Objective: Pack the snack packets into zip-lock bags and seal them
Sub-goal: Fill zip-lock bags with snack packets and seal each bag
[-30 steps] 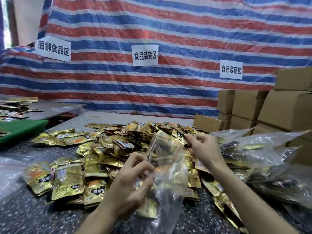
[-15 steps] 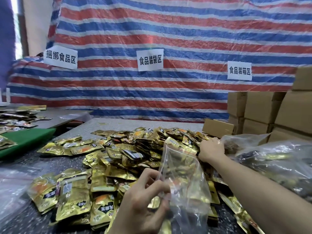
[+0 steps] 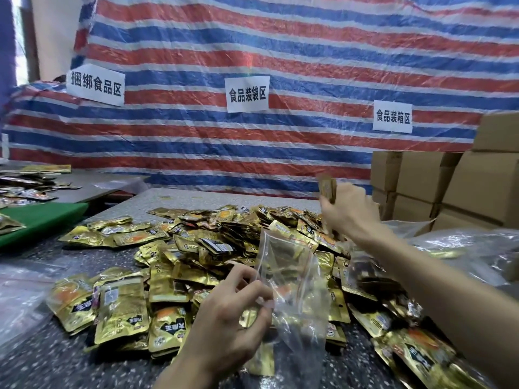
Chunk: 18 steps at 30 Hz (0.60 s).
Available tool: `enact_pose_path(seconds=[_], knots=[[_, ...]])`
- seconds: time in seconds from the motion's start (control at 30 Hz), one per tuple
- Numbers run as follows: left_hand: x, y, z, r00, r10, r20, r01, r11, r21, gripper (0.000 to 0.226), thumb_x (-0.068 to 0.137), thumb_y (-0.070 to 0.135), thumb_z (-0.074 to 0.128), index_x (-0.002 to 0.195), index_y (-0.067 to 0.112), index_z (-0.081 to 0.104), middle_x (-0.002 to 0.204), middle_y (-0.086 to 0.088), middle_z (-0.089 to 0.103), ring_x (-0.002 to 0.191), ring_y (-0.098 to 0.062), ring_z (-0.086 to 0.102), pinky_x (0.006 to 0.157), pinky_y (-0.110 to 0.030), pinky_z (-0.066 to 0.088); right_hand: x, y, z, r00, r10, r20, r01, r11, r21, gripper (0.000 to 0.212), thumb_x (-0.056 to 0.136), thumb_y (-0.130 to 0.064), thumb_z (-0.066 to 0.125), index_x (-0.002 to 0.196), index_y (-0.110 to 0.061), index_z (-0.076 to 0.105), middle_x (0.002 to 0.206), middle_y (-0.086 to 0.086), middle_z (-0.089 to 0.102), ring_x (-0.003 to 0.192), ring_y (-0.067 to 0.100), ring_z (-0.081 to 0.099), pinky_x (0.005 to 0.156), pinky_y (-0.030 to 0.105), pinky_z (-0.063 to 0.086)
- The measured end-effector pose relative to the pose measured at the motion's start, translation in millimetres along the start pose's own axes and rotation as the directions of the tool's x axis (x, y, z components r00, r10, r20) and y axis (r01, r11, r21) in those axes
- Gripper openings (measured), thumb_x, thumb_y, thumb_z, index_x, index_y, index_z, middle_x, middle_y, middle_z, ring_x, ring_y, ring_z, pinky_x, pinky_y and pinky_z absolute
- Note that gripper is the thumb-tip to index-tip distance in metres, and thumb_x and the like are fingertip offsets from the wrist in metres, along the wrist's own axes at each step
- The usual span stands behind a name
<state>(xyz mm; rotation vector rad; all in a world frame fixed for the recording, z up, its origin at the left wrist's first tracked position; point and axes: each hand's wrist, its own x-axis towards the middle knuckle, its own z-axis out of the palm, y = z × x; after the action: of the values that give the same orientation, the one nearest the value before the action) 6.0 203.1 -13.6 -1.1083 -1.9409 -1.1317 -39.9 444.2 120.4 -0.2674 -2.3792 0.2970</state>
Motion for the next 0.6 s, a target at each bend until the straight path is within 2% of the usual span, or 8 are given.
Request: enact_pose_path(seconds=[0.07, 0.17, 0.23, 0.27, 0.37, 0.47, 0.53, 0.6], knots=[[0, 1, 0, 1.000, -0.008, -0.003, 0.008, 1.000, 0.026, 0.022, 0.087, 0.039, 0.056, 0.080, 0.020, 0.063, 0.093, 0.018, 0.047, 0.080, -0.003, 0.057, 0.064, -0.018, 0.045, -10, -16, -29, 0.998, 0.024, 0.063, -0.043, 0.941, 0.335, 0.028, 0.097, -0.029, 0.062, 0.078, -0.009, 0.065, 0.073, 0.006, 0.070, 0.064, 0.024, 0.068, 0.055, 0.036, 0.056], [1, 3, 0, 1.000, -0.010, 0.005, 0.010, 0.999, 0.051, 0.029, 0.085, 0.043, 0.056, 0.080, 0.018, 0.068, 0.089, 0.013, 0.051, 0.075, -0.003, 0.058, 0.061, -0.021, 0.048, -36, -40, -59, 0.973, 0.030, 0.228, -0.194, 0.642, 0.742, 0.018, 0.092, -0.024, 0.070, 0.088, -0.007, 0.069, 0.073, 0.002, 0.076, 0.065, 0.015, 0.074, 0.049, 0.024, 0.055], [1, 5, 0, 1.000, -0.011, 0.015, 0.010, 0.999, 0.043, 0.032, 0.084, 0.045, 0.057, 0.083, 0.016, 0.070, 0.090, 0.012, 0.051, 0.075, -0.006, 0.059, 0.062, -0.024, 0.050, -57, -50, -66, 0.947, 0.000, 0.321, -0.289, 0.437, 0.852, 0.021, 0.090, -0.024, 0.071, 0.095, -0.004, 0.069, 0.081, 0.004, 0.078, 0.072, 0.018, 0.076, 0.053, 0.023, 0.056], [1, 6, 0, 1.000, -0.012, 0.016, 0.011, 0.999, 0.034, 0.034, 0.084, 0.046, 0.057, 0.084, 0.015, 0.071, 0.090, 0.014, 0.051, 0.076, -0.008, 0.061, 0.063, -0.027, 0.052, -67, -53, -64, 0.942, -0.003, 0.335, -0.305, 0.405, 0.862, 0.021, 0.090, -0.025, 0.071, 0.096, -0.004, 0.070, 0.084, 0.005, 0.078, 0.076, 0.019, 0.076, 0.056, 0.025, 0.058], [1, 8, 0, 1.000, -0.002, -0.011, 0.003, 1.000, 0.028, 0.034, 0.086, 0.045, 0.058, 0.084, 0.014, 0.071, 0.090, 0.014, 0.051, 0.075, -0.011, 0.060, 0.062, -0.033, 0.053, -93, -51, -51, 0.969, 0.037, 0.243, -0.221, 0.564, 0.796, 0.008, 0.089, -0.021, 0.073, 0.089, -0.013, 0.075, 0.083, 0.000, 0.078, 0.077, 0.016, 0.076, 0.066, 0.033, 0.062], [1, 9, -1, 0.996, 0.029, -0.084, -0.026, 0.999, 0.030, 0.025, 0.088, 0.038, 0.060, 0.085, 0.015, 0.069, 0.087, 0.010, 0.053, 0.072, -0.011, 0.055, 0.059, -0.036, 0.051, -106, -44, -43, 0.958, 0.049, 0.281, -0.224, 0.740, 0.634, 0.007, 0.088, -0.025, 0.076, 0.091, -0.019, 0.076, 0.082, -0.004, 0.078, 0.078, 0.013, 0.075, 0.080, 0.040, 0.060], [2, 8, -1, 0.990, 0.045, -0.132, -0.041, 0.999, 0.036, 0.020, 0.089, 0.035, 0.061, 0.088, 0.016, 0.067, 0.087, 0.011, 0.051, 0.070, -0.009, 0.053, 0.057, -0.034, 0.050, -108, -39, -45, 0.921, 0.035, 0.388, -0.263, 0.790, 0.554, 0.010, 0.084, -0.026, 0.079, 0.092, -0.019, 0.076, 0.083, -0.005, 0.078, 0.079, 0.012, 0.075, 0.075, 0.037, 0.060], [4, 8, -2, 0.982, 0.067, -0.176, -0.065, 0.998, 0.018, 0.018, 0.091, 0.037, 0.062, 0.094, 0.020, 0.064, 0.087, 0.011, 0.051, 0.071, -0.006, 0.050, 0.057, -0.032, 0.050, -108, -36, -52, 0.869, -0.012, 0.495, -0.307, 0.771, 0.558, 0.017, 0.076, -0.015, 0.085, 0.091, -0.014, 0.077, 0.080, -0.001, 0.078, 0.072, 0.010, 0.074, 0.061, 0.026, 0.058]])
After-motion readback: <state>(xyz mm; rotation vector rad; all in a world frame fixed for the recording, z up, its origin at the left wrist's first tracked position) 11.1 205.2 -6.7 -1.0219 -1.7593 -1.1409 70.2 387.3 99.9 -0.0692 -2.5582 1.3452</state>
